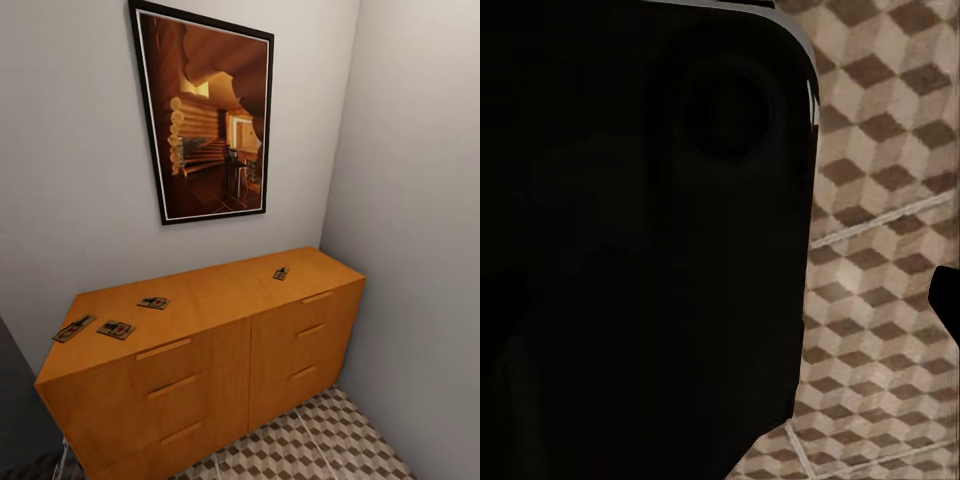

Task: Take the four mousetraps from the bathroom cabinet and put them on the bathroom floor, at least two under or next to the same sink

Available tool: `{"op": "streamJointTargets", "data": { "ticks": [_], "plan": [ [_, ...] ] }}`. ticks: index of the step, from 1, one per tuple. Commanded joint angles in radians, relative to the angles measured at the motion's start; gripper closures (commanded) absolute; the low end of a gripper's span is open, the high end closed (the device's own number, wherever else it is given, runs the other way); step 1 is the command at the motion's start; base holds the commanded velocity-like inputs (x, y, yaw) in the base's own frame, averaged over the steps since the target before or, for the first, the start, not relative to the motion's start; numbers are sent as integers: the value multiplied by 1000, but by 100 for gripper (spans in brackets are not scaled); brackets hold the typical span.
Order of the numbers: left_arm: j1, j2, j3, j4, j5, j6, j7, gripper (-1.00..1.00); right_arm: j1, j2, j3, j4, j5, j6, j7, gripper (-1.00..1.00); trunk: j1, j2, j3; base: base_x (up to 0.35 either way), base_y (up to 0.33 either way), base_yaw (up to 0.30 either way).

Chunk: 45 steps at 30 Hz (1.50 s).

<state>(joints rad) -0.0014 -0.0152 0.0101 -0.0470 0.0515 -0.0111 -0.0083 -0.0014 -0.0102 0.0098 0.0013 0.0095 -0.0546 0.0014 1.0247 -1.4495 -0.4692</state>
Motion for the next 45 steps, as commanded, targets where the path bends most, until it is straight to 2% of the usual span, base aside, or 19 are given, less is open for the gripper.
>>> {"op": "streamJointTargets", "data": {
  "ticks": [1, 12, 45],
  "plan": [
    [0, 0, 1, 0, 5, -1, -1, -100, 0, 0, 1, 0, 1, -3, 0, -100, 0, 0, -1, 100, 0, 253],
    [0, 0, 1, -1, 5, -3, -1, -100, 0, -1, 0, 0, 0, -4, 0, -100, 0, 0, -1, 33, 0, 104],
    [0, 0, 1, -1, 5, -3, -1, -100, 0, 0, -1, 0, -2, -3, 0, -100, 0, 0, -1, 0, 0, 1]
  ]
}}
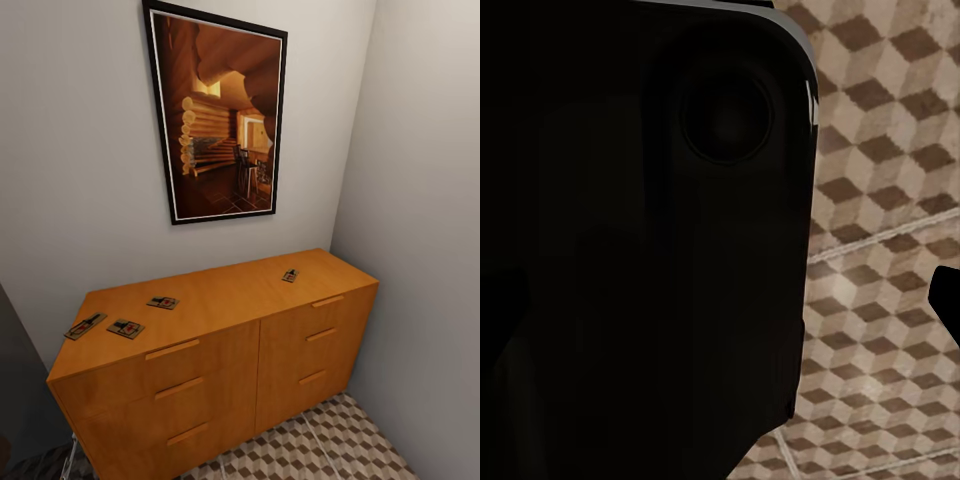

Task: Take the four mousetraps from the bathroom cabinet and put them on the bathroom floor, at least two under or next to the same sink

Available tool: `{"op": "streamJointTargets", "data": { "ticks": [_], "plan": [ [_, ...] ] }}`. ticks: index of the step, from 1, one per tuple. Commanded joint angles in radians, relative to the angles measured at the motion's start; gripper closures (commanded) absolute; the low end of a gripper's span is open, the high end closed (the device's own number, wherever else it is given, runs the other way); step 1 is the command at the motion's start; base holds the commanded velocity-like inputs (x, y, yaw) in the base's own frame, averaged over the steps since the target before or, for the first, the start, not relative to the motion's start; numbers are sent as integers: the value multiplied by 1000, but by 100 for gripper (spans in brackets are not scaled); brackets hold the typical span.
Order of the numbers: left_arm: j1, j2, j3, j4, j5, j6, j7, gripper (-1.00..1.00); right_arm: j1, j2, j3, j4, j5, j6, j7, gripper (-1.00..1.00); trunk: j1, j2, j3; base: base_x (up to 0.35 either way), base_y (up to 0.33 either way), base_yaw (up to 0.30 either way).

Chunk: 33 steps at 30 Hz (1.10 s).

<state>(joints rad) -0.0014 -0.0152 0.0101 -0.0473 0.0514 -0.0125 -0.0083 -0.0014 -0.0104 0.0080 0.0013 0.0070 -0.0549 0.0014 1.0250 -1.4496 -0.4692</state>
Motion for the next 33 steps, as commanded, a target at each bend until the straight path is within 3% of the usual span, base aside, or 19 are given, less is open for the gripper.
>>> {"op": "streamJointTargets", "data": {
  "ticks": [1, 13, 33],
  "plan": [
    [0, 0, 1, 0, 5, -1, -1, -100, 0, 0, 1, 0, 1, -3, 0, -100, 0, 0, -1, 0, 0, 0],
    [0, 0, 1, 0, 5, -1, -1, -100, 0, 0, 1, 0, 1, -3, 0, -100, 0, 0, -1, 0, 0, 61],
    [0, 0, 1, 0, 5, -1, -1, -100, 0, 0, 1, 0, 2, -3, 0, -100, 0, 0, -1, 0, 0, 187]
  ]
}}
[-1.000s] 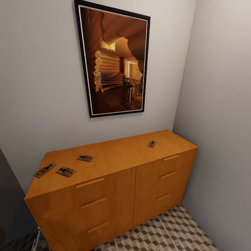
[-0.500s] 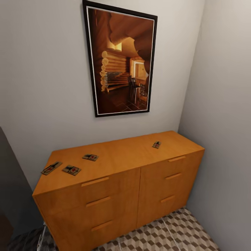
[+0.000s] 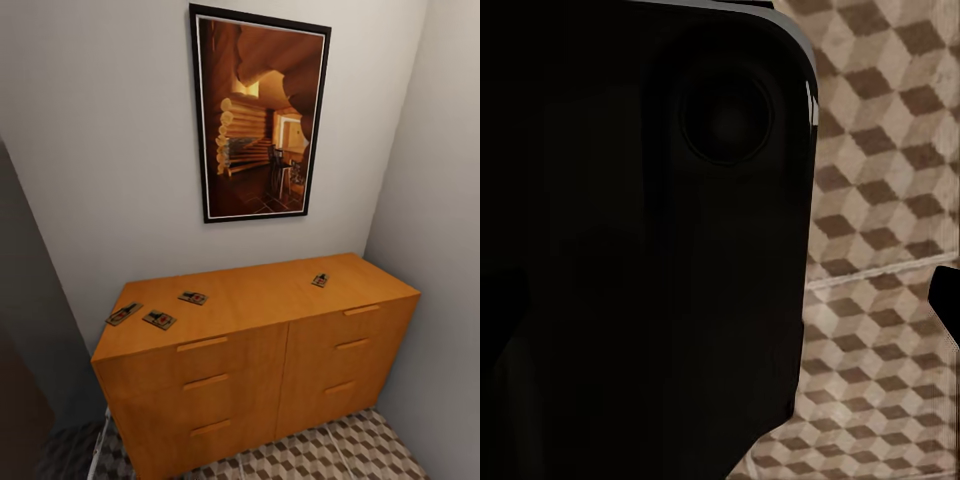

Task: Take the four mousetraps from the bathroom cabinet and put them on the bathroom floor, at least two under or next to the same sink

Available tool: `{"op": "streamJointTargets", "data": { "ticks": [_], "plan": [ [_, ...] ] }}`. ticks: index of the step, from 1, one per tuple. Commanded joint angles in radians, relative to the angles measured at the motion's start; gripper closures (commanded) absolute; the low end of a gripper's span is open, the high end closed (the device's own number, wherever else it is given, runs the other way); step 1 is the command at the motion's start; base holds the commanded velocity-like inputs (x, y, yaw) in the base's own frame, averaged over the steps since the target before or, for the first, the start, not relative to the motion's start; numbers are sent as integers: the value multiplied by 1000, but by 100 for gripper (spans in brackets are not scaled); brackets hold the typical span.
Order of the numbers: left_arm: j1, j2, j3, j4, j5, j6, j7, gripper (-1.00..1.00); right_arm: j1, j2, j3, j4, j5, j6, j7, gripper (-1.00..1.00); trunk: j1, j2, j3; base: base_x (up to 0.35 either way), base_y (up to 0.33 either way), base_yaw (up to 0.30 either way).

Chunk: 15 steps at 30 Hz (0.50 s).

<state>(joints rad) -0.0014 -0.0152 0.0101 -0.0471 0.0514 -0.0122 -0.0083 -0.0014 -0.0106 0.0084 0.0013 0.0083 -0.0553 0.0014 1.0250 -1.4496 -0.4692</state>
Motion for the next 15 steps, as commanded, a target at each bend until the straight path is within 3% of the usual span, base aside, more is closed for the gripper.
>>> {"op": "streamJointTargets", "data": {
  "ticks": [1, 15],
  "plan": [
    [0, 0, 1, 0, 5, -1, -1, -100, 0, 0, 1, 0, 1, -3, 0, -100, 0, 0, -1, 0, 0, 197],
    [0, 0, 1, 0, 5, -2, -1, -100, 0, 0, 1, 0, 1, -3, 0, -100, 0, 0, -1, 0, 0, 195]
  ]
}}
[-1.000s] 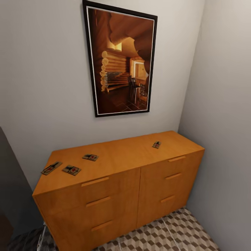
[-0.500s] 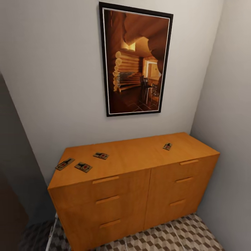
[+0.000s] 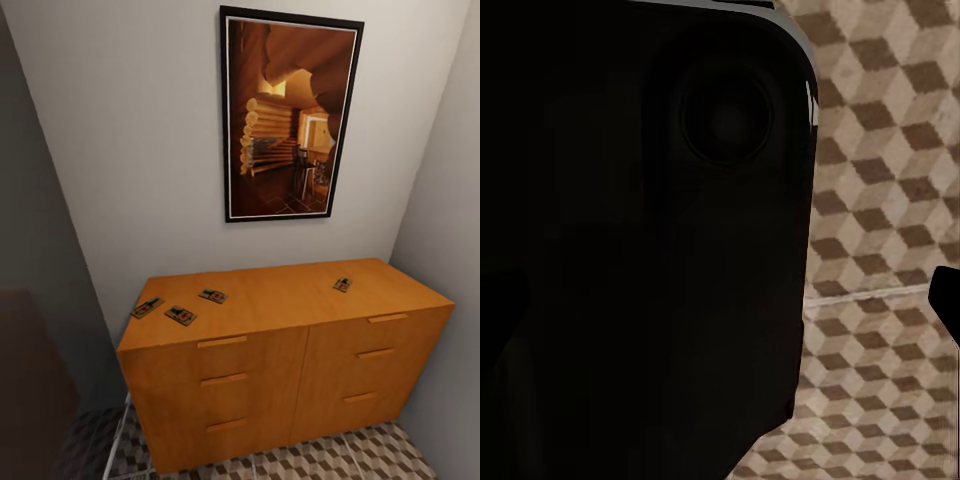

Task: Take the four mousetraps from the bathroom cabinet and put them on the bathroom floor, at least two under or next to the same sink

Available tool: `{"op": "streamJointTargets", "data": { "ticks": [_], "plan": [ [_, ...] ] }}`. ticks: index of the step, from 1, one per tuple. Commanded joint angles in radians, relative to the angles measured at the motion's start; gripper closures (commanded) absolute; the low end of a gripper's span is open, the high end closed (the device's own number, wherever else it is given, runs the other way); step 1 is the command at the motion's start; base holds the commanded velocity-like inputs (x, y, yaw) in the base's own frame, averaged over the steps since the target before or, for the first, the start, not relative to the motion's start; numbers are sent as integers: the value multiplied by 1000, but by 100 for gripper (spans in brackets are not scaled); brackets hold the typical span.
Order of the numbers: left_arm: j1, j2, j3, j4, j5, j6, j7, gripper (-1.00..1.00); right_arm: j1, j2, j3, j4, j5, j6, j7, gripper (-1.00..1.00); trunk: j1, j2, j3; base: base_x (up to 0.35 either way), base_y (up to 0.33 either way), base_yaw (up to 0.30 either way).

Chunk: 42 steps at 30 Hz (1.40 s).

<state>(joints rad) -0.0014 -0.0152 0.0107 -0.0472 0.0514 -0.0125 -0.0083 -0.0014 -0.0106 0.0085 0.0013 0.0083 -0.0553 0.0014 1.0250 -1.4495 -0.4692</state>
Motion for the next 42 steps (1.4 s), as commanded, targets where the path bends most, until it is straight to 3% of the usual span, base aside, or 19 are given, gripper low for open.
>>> {"op": "streamJointTargets", "data": {
  "ticks": [1, 19, 32, 42],
  "plan": [
    [0, 0, 1, 0, 5, -1, -1, -100, 0, 0, 1, 0, 1, -3, 0, -100, 0, 0, -1, 0, 0, 188],
    [0, 0, 2, 0, 5, -1, -1, -100, 0, 0, 1, 0, 1, -3, 0, -100, 0, 0, -1, 0, 0, 158],
    [0, 0, 1, 0, 5, -1, -2, -100, 0, 0, 1, 0, 1, -3, 0, -100, 0, 0, -1, 1, -12, 24],
    [0, 0, 0, 0, 5, -1, -2, -100, 0, 0, 1, 0, 1, -3, 0, -100, 0, 0, -1, 70, -198, 2]
  ]
}}
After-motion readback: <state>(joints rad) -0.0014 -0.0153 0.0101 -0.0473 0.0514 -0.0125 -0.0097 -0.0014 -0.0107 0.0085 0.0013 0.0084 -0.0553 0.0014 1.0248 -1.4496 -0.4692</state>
